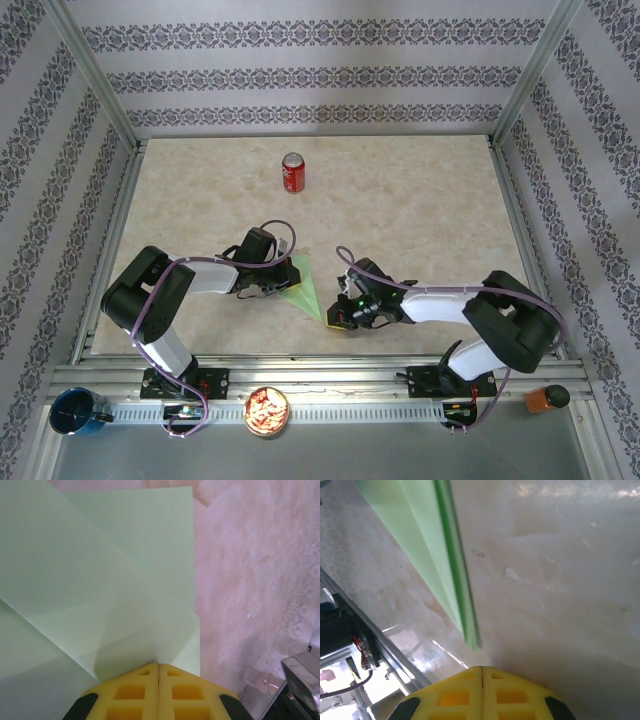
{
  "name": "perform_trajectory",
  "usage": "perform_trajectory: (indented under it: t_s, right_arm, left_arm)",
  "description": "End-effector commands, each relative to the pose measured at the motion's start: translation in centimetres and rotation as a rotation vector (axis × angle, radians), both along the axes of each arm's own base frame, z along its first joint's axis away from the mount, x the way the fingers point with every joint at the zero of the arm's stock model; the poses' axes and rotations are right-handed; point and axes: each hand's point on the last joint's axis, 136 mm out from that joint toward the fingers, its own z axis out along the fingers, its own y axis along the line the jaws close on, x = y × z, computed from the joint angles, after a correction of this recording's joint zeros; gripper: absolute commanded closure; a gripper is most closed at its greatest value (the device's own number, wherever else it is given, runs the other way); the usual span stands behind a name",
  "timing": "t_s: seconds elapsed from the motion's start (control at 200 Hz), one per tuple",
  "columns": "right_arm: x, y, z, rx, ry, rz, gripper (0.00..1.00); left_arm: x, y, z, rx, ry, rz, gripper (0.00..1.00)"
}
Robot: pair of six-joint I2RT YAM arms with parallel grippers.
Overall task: Fold a paper plane with a square sheet of paper (pick it up from the middle)
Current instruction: Fourth fold the wing at the center of the table.
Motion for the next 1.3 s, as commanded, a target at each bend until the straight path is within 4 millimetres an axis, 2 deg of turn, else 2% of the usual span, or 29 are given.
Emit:
perform_trajectory:
  t_s: [0.0, 0.09, 0.255, 0.42, 0.53, 0.595, 0.739, 0.874, 0.989, 1.169, 1.299]
  right_arm:
    - [1.0, 0.3, 2.0, 0.018, -0.064, -0.007, 0.98]
    - [2.1, 1.2, 3.0, 0.037, -0.087, -0.012, 0.97]
    - [4.2, 3.7, 3.5, 0.063, -0.088, -0.019, 0.97]
    - [6.4, 5.5, 3.1, 0.049, -0.093, -0.035, 0.96]
    - [6.9, 6.0, 1.9, 0.041, -0.072, -0.036, 0.97]
    - [6.8, 5.8, 0.6, 0.020, -0.049, -0.033, 0.97]
    - [5.1, 4.0, -2.4, -0.027, 0.003, -0.044, 0.99]
    - [3.5, 2.4, -3.7, -0.068, 0.027, -0.011, 1.00]
    - [3.2, 1.5, -4.1, -0.076, 0.039, -0.017, 1.00]
    - [3.2, 1.6, -4.0, -0.070, 0.043, -0.015, 1.00]
    - [3.3, 1.6, -4.2, -0.071, 0.048, -0.021, 1.00]
  left_arm:
    - [-1.9, 2.0, -3.2, 0.104, 0.097, 0.047, 0.98]
    - [-1.9, 2.1, -3.0, 0.091, 0.094, 0.068, 0.98]
    - [-2.2, 2.4, -2.8, 0.071, 0.091, 0.111, 0.98]
    - [-2.5, 2.8, -2.6, 0.064, 0.087, 0.148, 0.98]
    - [-2.5, 2.9, -2.4, 0.064, 0.080, 0.157, 0.98]
    - [-2.5, 2.9, -2.2, 0.059, 0.075, 0.158, 0.98]
    - [-2.1, 2.6, -1.3, 0.040, 0.056, 0.154, 0.97]
    - [-1.7, 0.9, 1.4, -0.032, 0.009, 0.084, 0.95]
    - [-1.9, -0.1, 3.3, -0.027, -0.025, 0.030, 0.95]
    - [-3.1, -2.2, 2.7, -0.050, 0.002, -0.017, 0.96]
    - [-3.3, -2.2, 1.0, -0.032, 0.038, 0.001, 0.97]
